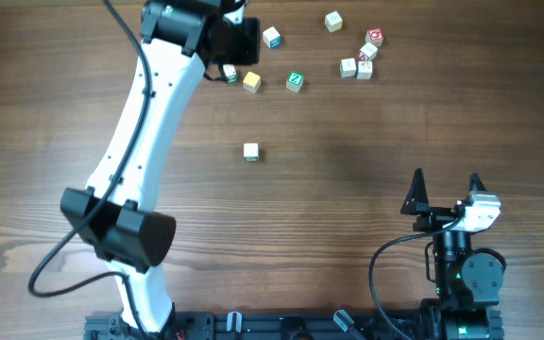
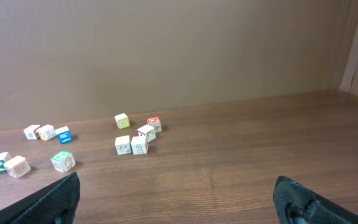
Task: Form a horizontal line
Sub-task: 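Grasp the red U block with the left gripper and lift, then lower the U block beside the bird block, right of it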
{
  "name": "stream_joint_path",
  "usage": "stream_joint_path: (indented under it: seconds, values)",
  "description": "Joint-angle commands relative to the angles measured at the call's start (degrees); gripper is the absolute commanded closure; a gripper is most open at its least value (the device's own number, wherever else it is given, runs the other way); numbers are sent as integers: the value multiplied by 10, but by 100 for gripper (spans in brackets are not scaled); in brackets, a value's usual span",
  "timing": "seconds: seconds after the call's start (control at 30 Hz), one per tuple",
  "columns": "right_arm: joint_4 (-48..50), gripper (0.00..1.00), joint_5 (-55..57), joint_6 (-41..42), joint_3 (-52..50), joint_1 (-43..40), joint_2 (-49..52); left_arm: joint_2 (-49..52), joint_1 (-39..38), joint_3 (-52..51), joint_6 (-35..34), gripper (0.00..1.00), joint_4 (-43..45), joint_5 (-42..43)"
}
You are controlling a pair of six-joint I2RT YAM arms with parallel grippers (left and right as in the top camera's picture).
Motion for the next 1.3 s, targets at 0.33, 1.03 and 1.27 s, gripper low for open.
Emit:
stream_joint_path:
  seconds: [0.33,1.03,1.27]
  values:
    - [2,0,-9,2,0,3,-3,-19,-129,-134,-243,79,7,-218]
    - [2,0,-9,2,0,3,-3,-19,-138,-498,-173,73,372,-129]
    - [2,0,-9,2,0,3,-3,-18,-141,-499,-173,71,376,-103]
